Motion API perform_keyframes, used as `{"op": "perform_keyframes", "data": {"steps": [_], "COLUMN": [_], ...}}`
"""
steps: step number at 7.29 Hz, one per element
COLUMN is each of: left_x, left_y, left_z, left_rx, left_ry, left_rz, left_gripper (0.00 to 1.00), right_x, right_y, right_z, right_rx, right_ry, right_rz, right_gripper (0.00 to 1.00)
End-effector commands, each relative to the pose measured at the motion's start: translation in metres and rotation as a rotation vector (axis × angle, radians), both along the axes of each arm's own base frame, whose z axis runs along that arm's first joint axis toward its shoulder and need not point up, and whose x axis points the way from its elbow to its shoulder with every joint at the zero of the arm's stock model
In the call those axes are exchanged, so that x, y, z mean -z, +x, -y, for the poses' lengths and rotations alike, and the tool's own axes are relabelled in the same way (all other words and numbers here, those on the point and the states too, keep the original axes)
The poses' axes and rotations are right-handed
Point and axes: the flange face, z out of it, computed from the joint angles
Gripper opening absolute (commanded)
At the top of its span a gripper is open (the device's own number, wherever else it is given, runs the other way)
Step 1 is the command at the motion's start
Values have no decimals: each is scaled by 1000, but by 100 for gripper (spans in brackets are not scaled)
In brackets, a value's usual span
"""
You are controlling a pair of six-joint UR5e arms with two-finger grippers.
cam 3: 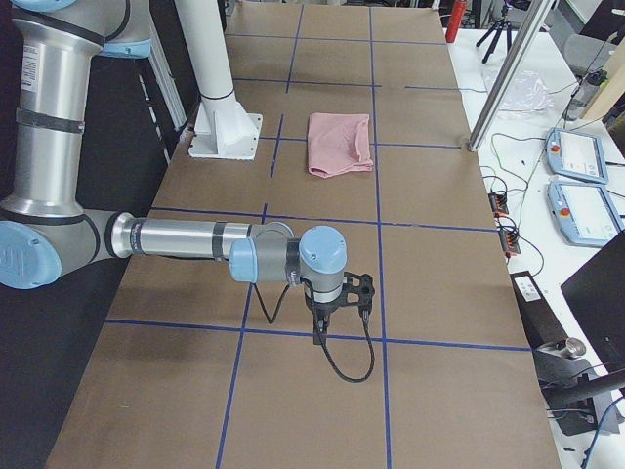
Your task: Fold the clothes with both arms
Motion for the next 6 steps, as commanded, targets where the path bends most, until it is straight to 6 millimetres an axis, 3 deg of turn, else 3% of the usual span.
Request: {"op": "perform_keyframes", "data": {"steps": [1,3,6], "left_x": [-17,-33,-29], "left_y": [1,2,2], "left_z": [-9,-20,-19], "left_rx": [-3,-3,-3], "left_ry": [-34,-65,-59], "left_rz": [-2,-4,-4], "left_gripper": [100,100,100], "right_x": [-2,-6,-6], "right_y": [0,0,0], "right_z": [-1,-5,-5], "right_rx": [0,0,0], "right_ry": [-8,-17,-16], "right_rz": [1,1,1], "right_gripper": [100,100,100]}}
